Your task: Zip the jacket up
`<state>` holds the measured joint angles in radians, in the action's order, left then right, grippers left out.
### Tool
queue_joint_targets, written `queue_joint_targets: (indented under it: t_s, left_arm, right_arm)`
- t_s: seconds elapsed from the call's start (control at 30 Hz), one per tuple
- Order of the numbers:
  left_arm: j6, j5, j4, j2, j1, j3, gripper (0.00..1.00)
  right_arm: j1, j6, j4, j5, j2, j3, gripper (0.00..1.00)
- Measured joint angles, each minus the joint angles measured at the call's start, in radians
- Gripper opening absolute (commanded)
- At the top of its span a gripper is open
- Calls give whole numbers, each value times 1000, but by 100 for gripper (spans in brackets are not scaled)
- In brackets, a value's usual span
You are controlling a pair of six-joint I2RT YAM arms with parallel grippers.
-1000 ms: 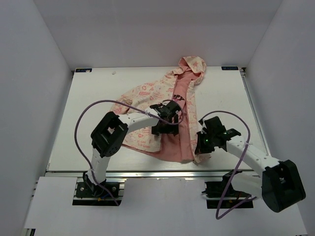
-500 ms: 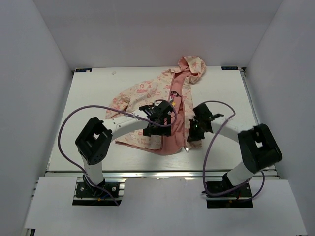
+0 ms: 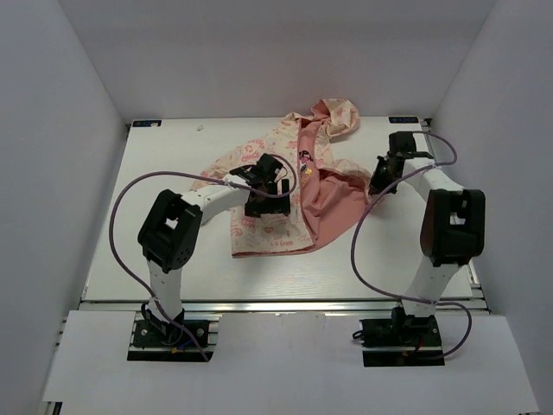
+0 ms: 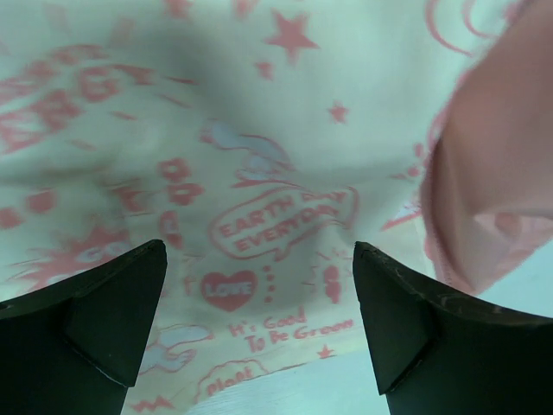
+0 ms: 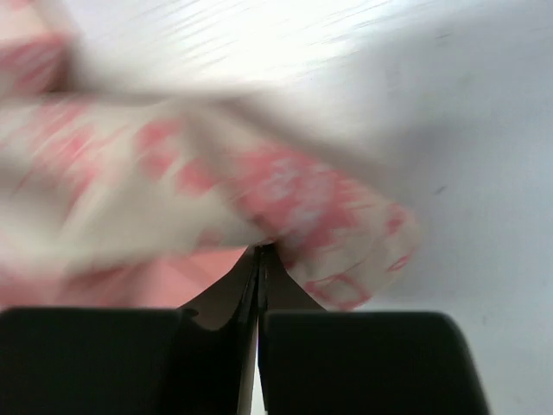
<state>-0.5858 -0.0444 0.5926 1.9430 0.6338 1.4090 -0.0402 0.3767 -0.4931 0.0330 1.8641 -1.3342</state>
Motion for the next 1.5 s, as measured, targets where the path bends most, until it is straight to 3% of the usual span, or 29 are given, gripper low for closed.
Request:
queue_joint_targets:
  t_s: [0.17, 0.33, 0.63, 0.8, 0.87, 0.9, 1.13, 1.5]
  left_arm:
    - [17, 101, -83, 13, 19, -42, 98]
    - [7, 137, -134, 10, 35, -76, 98]
    - [-30, 135, -186, 9, 50, -93, 98]
    - [-47, 130, -206, 9, 58, -100, 98]
    - [-51, 128, -212, 8, 60, -103, 98]
    - [-53, 126, -216, 6, 61, -107, 98]
    - [-65, 109, -239, -6, 67, -127, 98]
    - [-71, 81, -255, -14, 80, -142, 98]
  right_arm:
    - [-76, -94, -47, 135, -274, 48, 0]
    - [-229, -123, -47, 191, -480, 142, 0]
    - [-527, -132, -43, 173, -451, 426, 0]
    - [-629, -116, -4, 141, -401, 547, 1]
    - [-635, -97, 6, 126, -395, 584, 19]
    - [-635, -85, 10, 126, -396, 596, 34]
    - [-667, -74, 29, 76, -459, 599, 61]
    - [-708, -72, -16, -57, -618, 623, 72]
